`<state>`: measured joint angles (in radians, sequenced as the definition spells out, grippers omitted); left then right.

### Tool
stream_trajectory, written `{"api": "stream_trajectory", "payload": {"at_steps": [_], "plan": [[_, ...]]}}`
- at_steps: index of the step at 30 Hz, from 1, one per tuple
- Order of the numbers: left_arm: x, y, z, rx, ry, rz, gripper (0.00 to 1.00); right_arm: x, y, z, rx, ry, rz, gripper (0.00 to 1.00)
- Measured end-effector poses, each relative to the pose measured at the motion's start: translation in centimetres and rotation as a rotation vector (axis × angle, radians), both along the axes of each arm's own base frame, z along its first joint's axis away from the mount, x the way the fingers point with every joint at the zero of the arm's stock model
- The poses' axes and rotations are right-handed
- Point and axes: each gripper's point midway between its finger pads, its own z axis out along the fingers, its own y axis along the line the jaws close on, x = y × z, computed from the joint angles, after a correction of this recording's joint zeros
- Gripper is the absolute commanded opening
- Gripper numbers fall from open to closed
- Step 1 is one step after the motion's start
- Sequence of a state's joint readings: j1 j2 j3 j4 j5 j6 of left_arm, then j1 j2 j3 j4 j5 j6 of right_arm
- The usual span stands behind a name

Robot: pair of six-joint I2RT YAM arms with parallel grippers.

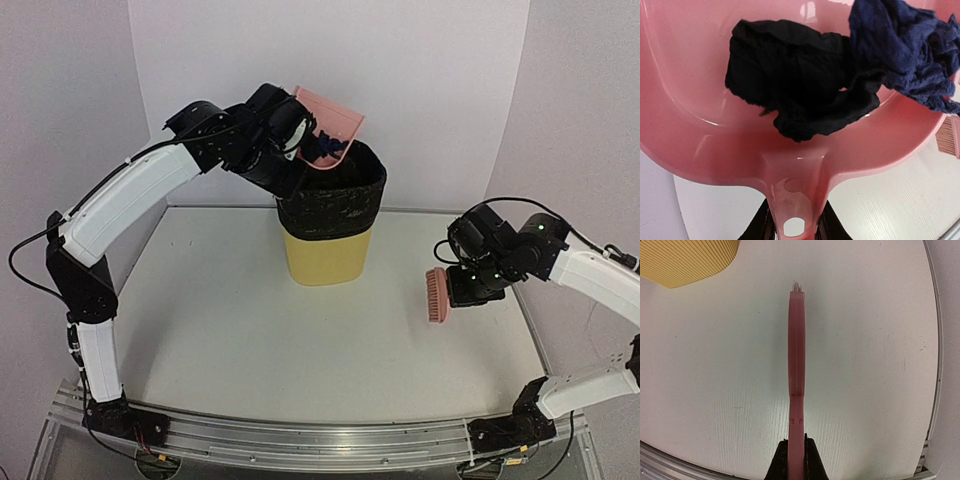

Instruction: Sweep away the paper scraps from the table

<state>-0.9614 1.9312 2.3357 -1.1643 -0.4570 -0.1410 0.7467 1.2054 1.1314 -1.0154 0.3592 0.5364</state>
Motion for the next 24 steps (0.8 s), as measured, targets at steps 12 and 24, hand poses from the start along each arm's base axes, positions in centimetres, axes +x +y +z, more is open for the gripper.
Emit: {"api": "stream_trajectory", "payload": {"at_steps": [12, 24], "plan": [[7.3, 2.2, 0.8, 0.037, -0.145, 0.121, 0.0, -0.6, -0.5, 0.2, 0.019, -0.013, -0.012, 0.0], [11.8, 3.0, 0.6, 0.295, -0.347, 0.214, 0.0, -0.8, -0.8, 0.0, 0.017, -0.012, -0.013, 0.0]]}}
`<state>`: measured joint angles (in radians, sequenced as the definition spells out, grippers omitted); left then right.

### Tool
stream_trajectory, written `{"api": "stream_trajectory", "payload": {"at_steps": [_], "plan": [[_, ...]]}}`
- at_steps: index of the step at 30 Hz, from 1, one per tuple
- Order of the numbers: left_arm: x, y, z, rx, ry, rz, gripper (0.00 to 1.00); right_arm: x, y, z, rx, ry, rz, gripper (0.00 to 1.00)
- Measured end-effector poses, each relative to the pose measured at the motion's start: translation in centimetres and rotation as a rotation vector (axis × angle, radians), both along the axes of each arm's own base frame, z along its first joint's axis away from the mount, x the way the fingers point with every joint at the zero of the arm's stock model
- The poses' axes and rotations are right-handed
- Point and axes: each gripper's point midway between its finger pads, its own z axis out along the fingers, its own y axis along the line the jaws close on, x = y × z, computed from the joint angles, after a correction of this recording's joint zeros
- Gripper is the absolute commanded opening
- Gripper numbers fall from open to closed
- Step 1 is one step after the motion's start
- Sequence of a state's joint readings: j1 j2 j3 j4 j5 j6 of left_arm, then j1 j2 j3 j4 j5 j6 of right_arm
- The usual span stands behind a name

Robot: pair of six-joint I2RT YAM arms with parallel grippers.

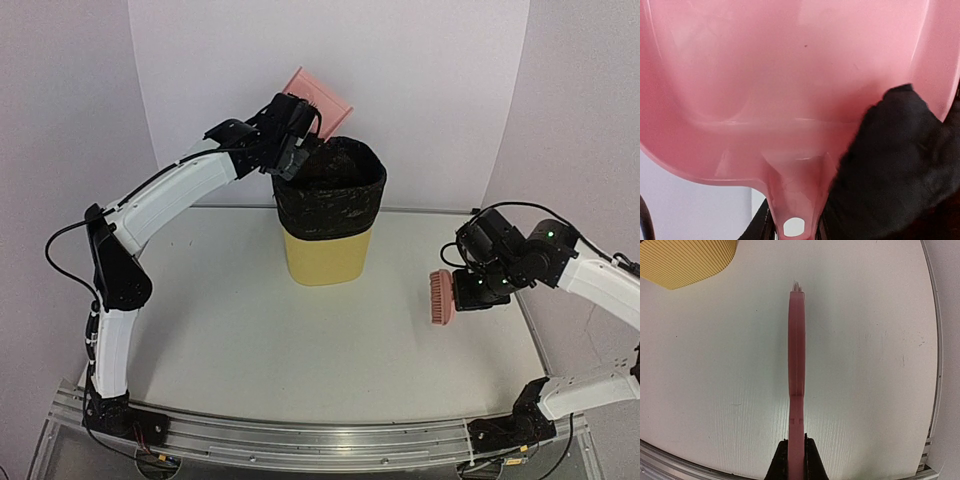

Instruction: Sweep away the paper scraps from the table

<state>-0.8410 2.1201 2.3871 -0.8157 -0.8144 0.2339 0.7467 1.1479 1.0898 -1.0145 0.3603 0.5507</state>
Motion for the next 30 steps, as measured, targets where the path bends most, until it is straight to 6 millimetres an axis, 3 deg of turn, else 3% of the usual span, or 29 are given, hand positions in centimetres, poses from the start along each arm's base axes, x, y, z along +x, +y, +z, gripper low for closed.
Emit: {"api": "stream_trajectory", "payload": {"at_steps": [4, 12, 17, 21, 24, 27, 30], "plan": [[0.5, 0.4, 0.8, 0.07, -0.053, 0.021, 0.0, 0.0, -0.1, 0.1, 0.002, -0.006, -0.001, 0.0], [1.1, -0.3, -1.0, 0.339, -0.105, 0.028, 0.0, -0.1, -0.2, 0.1, 0.001, -0.006, -0.002, 0.0], [0.7, -0.9, 1.2, 0.347, -0.164, 0.034, 0.0, -0.1, -0.2, 0.0, 0.001, -0.004, -0.005, 0.0], [0.0, -1.4, 3.1, 0.281, -0.18, 0.012, 0.0, -0.1, -0.3, 0.0, -0.001, -0.005, -0.006, 0.0], [-1.0, -1.7, 5.1, 0.135, -0.173, -0.044, 0.02, -0.1, -0.3, 0.0, -0.001, -0.008, -0.008, 0.0], [-3.3, -1.1, 6.7, -0.039, -0.132, -0.114, 0.04, -0.1, -0.4, 0.1, -0.006, -0.013, -0.011, 0.0], [-6.7, 1.2, 7.6, -0.216, -0.069, -0.147, 0.04, 0.1, -0.6, 0.1, -0.015, -0.022, -0.016, 0.0]]}}
